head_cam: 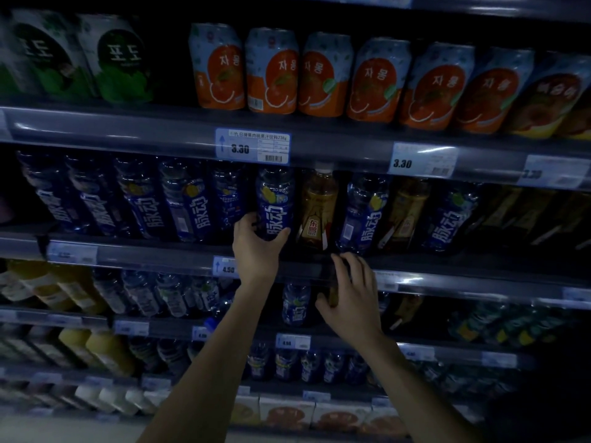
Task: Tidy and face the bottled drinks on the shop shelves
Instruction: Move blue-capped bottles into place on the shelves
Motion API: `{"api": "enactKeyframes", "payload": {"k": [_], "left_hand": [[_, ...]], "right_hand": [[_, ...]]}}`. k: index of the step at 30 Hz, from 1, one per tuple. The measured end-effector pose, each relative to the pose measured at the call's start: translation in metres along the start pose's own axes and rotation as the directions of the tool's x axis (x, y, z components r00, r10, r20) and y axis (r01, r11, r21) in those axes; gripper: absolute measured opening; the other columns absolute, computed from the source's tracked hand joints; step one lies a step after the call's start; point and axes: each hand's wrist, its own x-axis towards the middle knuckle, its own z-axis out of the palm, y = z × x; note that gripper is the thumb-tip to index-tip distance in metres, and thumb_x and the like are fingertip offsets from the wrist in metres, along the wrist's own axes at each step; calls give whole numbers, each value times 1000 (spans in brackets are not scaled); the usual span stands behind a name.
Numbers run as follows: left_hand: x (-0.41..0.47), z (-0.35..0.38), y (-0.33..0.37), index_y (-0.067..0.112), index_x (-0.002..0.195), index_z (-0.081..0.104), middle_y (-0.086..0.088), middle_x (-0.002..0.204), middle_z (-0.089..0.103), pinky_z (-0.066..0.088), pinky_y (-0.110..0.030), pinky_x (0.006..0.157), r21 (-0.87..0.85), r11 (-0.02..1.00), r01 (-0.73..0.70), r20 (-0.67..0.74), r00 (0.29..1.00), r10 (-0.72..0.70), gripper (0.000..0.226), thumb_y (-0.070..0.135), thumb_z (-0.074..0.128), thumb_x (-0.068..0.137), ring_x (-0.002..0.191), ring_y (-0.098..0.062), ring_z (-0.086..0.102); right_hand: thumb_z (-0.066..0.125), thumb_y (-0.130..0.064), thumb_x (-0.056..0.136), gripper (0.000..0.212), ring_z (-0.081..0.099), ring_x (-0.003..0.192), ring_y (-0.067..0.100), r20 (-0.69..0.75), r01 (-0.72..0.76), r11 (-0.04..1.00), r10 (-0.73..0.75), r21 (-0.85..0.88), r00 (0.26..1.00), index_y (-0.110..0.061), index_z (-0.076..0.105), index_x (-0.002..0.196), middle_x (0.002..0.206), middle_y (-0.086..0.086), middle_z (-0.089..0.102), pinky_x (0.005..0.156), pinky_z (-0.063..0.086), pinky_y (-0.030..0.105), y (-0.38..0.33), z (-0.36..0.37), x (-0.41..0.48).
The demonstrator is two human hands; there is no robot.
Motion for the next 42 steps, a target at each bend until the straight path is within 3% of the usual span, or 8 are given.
{"api": "enactKeyframes", "payload": {"k": [8, 14, 19, 22, 27, 32, 37, 42], "left_hand": [[0, 1, 1, 17, 127, 49, 3, 120, 53, 39, -23, 78, 47, 999, -12, -5, 1000, 13, 68, 43, 79, 73, 99, -5, 47], [-17, -14, -4, 24, 136, 40, 8, 133, 48, 39, -24, 97, -65, 998, -11, -19, 1000, 10, 66, 39, 74, 81, 120, -5, 43], [-41, -45, -25, 32, 129, 43, 20, 123, 45, 41, -25, 96, -65, 991, -114, 4, 993, 115, 48, 41, 65, 87, 115, 1, 43], [-57, -60, -46, 34, 130, 41, 13, 131, 46, 44, -32, 96, -82, 993, -89, 49, 994, 93, 44, 40, 61, 91, 119, -5, 45], [-78, -79, -90, 27, 128, 46, 6, 130, 50, 42, -24, 94, 36, 990, -135, 90, 987, 132, 40, 36, 61, 92, 116, -4, 45], [-88, -93, -153, 21, 132, 46, 2, 127, 50, 41, -29, 87, 197, 980, -32, 155, 988, 1, 50, 39, 63, 89, 115, -10, 45], [-91, -101, -206, 9, 124, 54, -11, 117, 56, 49, -46, 84, 273, 962, 6, 128, 991, -43, 45, 26, 70, 85, 106, -29, 54], [-91, -94, -247, 9, 126, 54, -14, 120, 57, 48, -43, 84, 336, 942, -13, 110, 994, -26, 51, 28, 72, 83, 108, -32, 54]], "right_hand": [[59, -43, 81, 73, 22, 138, 30, 2, -7, 1000, 7, 15, 1000, -12, 36, 143, 148, 8, 33, 113, 24, 45, -2, -1, 0], [59, -44, 82, 75, 23, 138, 32, 3, 27, 1000, -27, 5, 1000, -10, 35, 144, 147, 11, 32, 111, 28, 50, 0, -1, -2], [59, -40, 83, 68, 23, 140, 31, -60, 3, 998, 0, 63, 998, -10, 39, 140, 148, 11, 32, 112, 28, 49, -15, 9, -18], [55, -39, 83, 64, 27, 138, 30, -56, 4, 992, 3, 126, 998, -10, 41, 139, 147, 10, 36, 111, 28, 47, -30, 27, -40], [67, -29, 85, 63, 37, 129, 28, 77, 0, 984, -14, 179, 997, -11, 42, 139, 145, 10, 41, 105, 38, 45, -48, 72, -70], [65, -30, 87, 64, 41, 129, 29, 220, -76, 975, 29, 210, 975, -13, 38, 142, 145, 8, 40, 101, 39, 43, -58, 115, -80], [61, -34, 88, 63, 41, 130, 29, 287, -50, 983, -2, 175, 958, -13, 38, 143, 147, 8, 38, 101, 41, 43, -59, 165, -83], [63, -36, 86, 66, 43, 125, 34, 322, -3, 994, -33, 112, 946, -9, 40, 141, 143, 11, 41, 98, 42, 44, -61, 212, -80]]}}
